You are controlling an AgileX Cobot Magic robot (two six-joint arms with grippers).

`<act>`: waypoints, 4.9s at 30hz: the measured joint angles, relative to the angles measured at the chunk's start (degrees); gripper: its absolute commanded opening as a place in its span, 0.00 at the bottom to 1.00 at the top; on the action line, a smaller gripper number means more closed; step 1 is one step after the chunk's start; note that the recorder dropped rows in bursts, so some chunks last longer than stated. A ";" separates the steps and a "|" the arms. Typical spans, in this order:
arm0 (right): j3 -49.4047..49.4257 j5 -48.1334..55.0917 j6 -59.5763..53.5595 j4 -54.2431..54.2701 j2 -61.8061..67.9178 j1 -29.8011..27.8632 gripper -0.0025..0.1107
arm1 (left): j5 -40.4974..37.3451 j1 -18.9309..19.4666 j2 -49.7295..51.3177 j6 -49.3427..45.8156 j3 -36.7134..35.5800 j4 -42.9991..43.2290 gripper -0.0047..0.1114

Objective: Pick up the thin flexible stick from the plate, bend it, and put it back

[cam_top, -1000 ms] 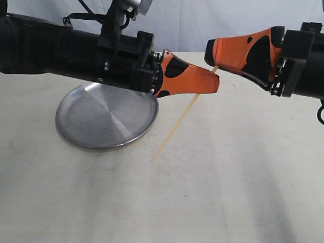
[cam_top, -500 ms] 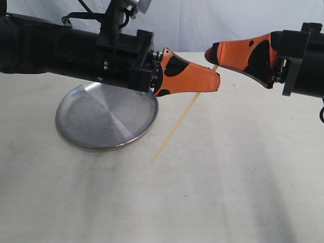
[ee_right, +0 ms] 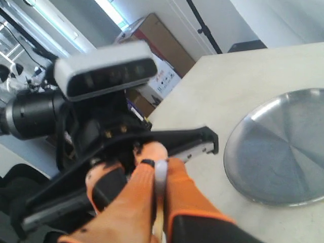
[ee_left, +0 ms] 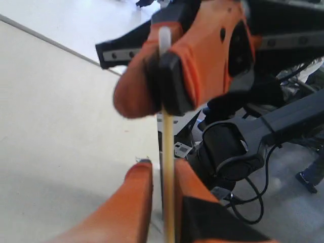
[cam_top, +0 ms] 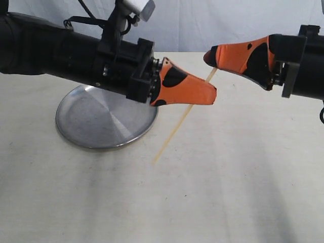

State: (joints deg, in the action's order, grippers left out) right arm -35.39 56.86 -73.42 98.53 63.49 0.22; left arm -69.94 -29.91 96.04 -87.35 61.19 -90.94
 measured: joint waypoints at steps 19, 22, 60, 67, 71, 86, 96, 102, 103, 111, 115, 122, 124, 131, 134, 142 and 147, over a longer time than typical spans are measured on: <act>0.00 -0.42 -0.08 0.66 0.00 0.00 0.01 | 2.45 -0.21 0.00 13.11 0.00 25.83 0.38; 0.00 -0.84 -0.82 0.66 0.00 0.00 0.01 | 2.68 -0.21 0.00 15.01 0.00 28.19 0.29; -1.03 -17.47 -7.82 4.00 7.16 6.69 0.01 | -0.92 -0.34 0.00 -0.55 -0.44 22.27 0.04; -1.03 -17.92 -10.87 4.00 10.73 6.98 0.01 | -1.67 -0.34 0.00 -7.83 -0.44 17.50 0.04; -1.03 -16.22 -12.27 4.00 12.87 6.98 0.01 | -1.98 -0.34 0.00 -11.07 -0.44 14.87 0.04; -1.03 -10.18 -13.51 3.90 18.47 7.33 0.01 | -1.76 0.66 0.00 -21.19 -0.44 3.58 0.04; -1.03 -8.46 -13.51 3.90 18.94 7.33 0.01 | -1.87 3.13 0.00 -21.94 -0.44 -0.12 0.04; -0.82 -5.91 -13.51 2.51 18.94 7.33 0.01 | -1.28 3.25 0.00 -21.94 -0.44 -1.79 0.04; -0.82 -5.51 -13.37 2.06 18.94 7.47 0.01 | -1.05 3.25 0.00 -22.06 -0.44 -2.18 0.04; -0.82 -4.54 -12.64 1.28 18.94 11.72 0.01 | 0.24 3.25 0.00 -22.06 -0.44 -3.58 0.04; -0.82 -4.65 -12.64 1.52 18.94 12.55 0.01 | 0.39 3.25 0.00 -22.06 -0.44 -3.19 0.04; -0.82 -3.64 -14.08 0.82 19.14 12.66 0.01 | 1.57 3.25 0.00 -19.96 -0.44 -2.07 0.04; -0.82 -3.54 -14.20 0.32 19.14 12.66 0.01 | 2.19 3.25 0.00 -18.50 -0.44 -1.71 0.04; -0.82 -3.42 -15.50 -0.58 19.27 12.66 0.01 | 3.71 3.25 0.00 -15.74 -0.44 -0.74 0.04; -0.82 -3.42 -16.44 -0.81 19.29 12.66 0.01 | 4.07 3.25 0.00 -14.12 -0.44 -0.36 0.04; -0.69 -3.42 -18.94 -0.81 19.51 12.66 0.01 | 6.66 3.13 -0.47 -10.03 -0.33 1.17 0.04; -0.69 -3.06 -19.91 -0.81 19.64 12.66 0.01 | 7.32 3.13 -0.47 -9.48 -0.33 1.76 0.04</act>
State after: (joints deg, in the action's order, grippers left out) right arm -36.09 53.79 -93.33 97.72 83.13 12.87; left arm -62.62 -26.78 95.57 -96.84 60.86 -89.18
